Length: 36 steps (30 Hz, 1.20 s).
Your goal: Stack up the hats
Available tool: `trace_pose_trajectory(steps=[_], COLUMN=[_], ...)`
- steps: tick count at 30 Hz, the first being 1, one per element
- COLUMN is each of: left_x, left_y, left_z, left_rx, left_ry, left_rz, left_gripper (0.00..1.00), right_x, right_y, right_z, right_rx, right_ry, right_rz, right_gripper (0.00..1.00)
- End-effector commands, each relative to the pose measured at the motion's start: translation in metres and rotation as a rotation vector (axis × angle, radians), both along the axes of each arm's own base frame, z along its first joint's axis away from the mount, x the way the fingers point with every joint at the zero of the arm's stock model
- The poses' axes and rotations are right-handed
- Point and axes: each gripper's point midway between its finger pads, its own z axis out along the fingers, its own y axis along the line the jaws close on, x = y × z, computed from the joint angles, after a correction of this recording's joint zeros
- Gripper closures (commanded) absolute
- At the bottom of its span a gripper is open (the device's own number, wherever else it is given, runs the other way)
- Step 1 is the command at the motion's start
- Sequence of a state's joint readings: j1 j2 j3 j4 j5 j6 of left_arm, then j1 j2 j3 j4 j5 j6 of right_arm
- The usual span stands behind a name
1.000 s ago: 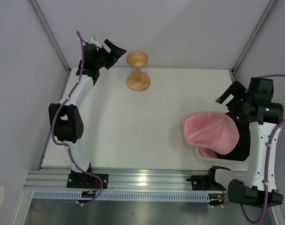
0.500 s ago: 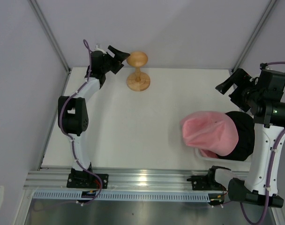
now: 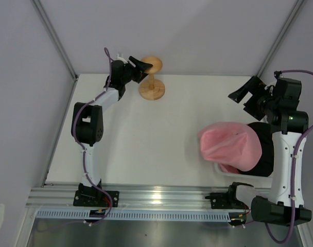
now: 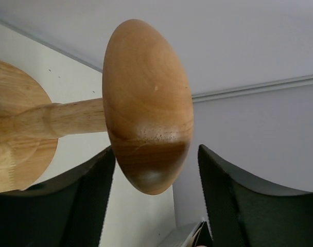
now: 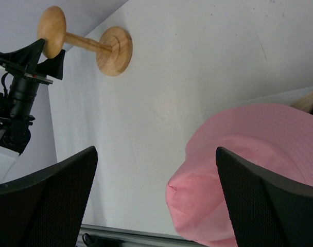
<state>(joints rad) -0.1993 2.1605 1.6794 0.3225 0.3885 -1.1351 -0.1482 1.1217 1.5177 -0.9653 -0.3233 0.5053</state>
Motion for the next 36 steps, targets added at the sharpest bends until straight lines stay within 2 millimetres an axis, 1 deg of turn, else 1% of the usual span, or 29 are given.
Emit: trace_pose_trajectory(steps=[1, 3, 6, 7, 8, 9, 10, 11, 12, 14, 15, 16, 17, 19, 21, 22, 24, 25, 26, 27, 28, 29, 30, 31, 32, 33, 34, 35, 36], left_x=[0.007, 0.007, 0.007, 0.007, 0.008, 0.008, 0.008, 0.007, 0.006, 0.004, 0.003, -0.001, -0.005, -0.013, -0.022, -0.03, -0.045, -0.052, -0.06, -0.072, -0.078, -0.089, -0.1, -0.107, -0.115, -0.125, -0.138, -0.145, -0.157], left_y=[-0.001, -0.003, -0.007, -0.008, -0.008, -0.008, -0.009, -0.01, -0.012, -0.012, -0.012, -0.012, -0.01, -0.006, -0.002, -0.001, -0.001, -0.003, -0.003, -0.003, -0.002, -0.003, -0.001, 0.0, 0.001, 0.004, 0.007, 0.006, 0.007], left_z=[0.045, 0.048, 0.055, 0.054, 0.06, 0.057, 0.055, 0.057, 0.058, 0.058, 0.057, 0.066, 0.055, 0.059, 0.041, 0.055, 0.038, 0.043, 0.058, 0.038, 0.041, 0.06, 0.04, 0.043, 0.035, 0.053, 0.03, 0.033, 0.049], left_rx=[-0.063, -0.073, -0.092, -0.098, -0.113, -0.131, -0.14, -0.147, -0.147, -0.137, -0.122, -0.118, -0.103, -0.099, -0.095, -0.105, -0.122, -0.139, -0.162, -0.161, -0.172, -0.184, -0.174, -0.177, -0.179, -0.194, -0.186, -0.194, -0.204], left_ry=[-0.132, -0.146, -0.185, -0.189, -0.214, -0.207, -0.207, -0.217, -0.23, -0.231, -0.228, -0.242, -0.221, -0.211, -0.166, -0.193, -0.153, -0.174, -0.195, -0.149, -0.156, -0.2, -0.154, -0.156, -0.136, -0.167, -0.115, -0.117, -0.145], left_rz=[0.005, 0.006, 0.006, 0.005, 0.002, 0.003, 0.0, -0.005, -0.02, -0.026, -0.026, -0.026, -0.021, -0.002, 0.008, 0.005, -0.003, -0.019, -0.025, -0.026, -0.025, -0.033, -0.025, -0.021, -0.009, -0.005, 0.004, 0.016, 0.018], left_gripper=[0.35, 0.41, 0.47, 0.54, 0.57, 0.6, 0.69, 0.73, 0.82, 0.95, 0.99, 0.99, 0.99, 0.99, 0.99, 0.99, 0.99, 0.99, 0.99, 0.99, 0.99, 0.99, 0.99, 0.99, 0.99, 0.99, 0.99, 0.99, 0.99], right_x=[0.008, 0.008, 0.009, 0.009, 0.009, 0.009, 0.009, 0.008, 0.007, 0.006, 0.004, 0.004, 0.003, 0.0, -0.002, -0.003, -0.004, -0.005, -0.006, -0.007, -0.009, -0.011, -0.012, -0.014, -0.018, -0.02, -0.022, -0.025, -0.027], right_y=[0.007, 0.007, 0.008, 0.009, 0.009, 0.009, 0.01, 0.012, 0.012, 0.014, 0.014, 0.013, 0.013, 0.013, 0.013, 0.013, 0.014, 0.014, 0.015, 0.015, 0.016, 0.016, 0.018, 0.018, 0.019, 0.018, 0.018, 0.019, 0.02], right_z=[0.018, 0.014, 0.012, 0.01, 0.009, 0.008, 0.006, 0.007, 0.007, 0.008, 0.008, 0.009, 0.006, 0.006, 0.006, 0.006, 0.005, 0.004, 0.005, 0.003, 0.003, 0.002, 0.003, 0.003, 0.004, 0.003, 0.003, 0.002, 0.001], right_rx=[0.004, 0.002, 0.002, 0.005, 0.006, 0.006, 0.01, 0.009, 0.009, 0.005, 0.003, -0.001, -0.005, -0.012, -0.013, -0.016, -0.018, -0.019, -0.019, -0.023, -0.022, -0.021, -0.022, -0.024, -0.029, -0.032, -0.04, -0.043, -0.042], right_ry=[-0.082, -0.071, -0.075, -0.073, -0.074, -0.072, -0.068, -0.07, -0.069, -0.071, -0.072, -0.074, -0.066, -0.066, -0.065, -0.066, -0.065, -0.063, -0.065, -0.06, -0.059, -0.052, -0.056, -0.056, -0.058, -0.055, -0.053, -0.049, -0.047], right_rz=[0.027, 0.027, 0.029, 0.029, 0.029, 0.029, 0.033, 0.04, 0.043, 0.051, 0.053, 0.047, 0.048, 0.046, 0.048, 0.05, 0.055, 0.057, 0.059, 0.065, 0.07, 0.072, 0.083, 0.086, 0.089, 0.089, 0.096, 0.101, 0.112], right_gripper=[0.0, 0.0, 0.0, 0.01, 0.0, 0.0, 0.0, 0.0, 0.0, 0.0, 0.0, 0.01, 0.0, 0.01, 0.0, 0.0, 0.0, 0.0, 0.0, 0.0, 0.0, 0.0, 0.0, 0.0, 0.0, 0.0, 0.0, 0.0, 0.0])
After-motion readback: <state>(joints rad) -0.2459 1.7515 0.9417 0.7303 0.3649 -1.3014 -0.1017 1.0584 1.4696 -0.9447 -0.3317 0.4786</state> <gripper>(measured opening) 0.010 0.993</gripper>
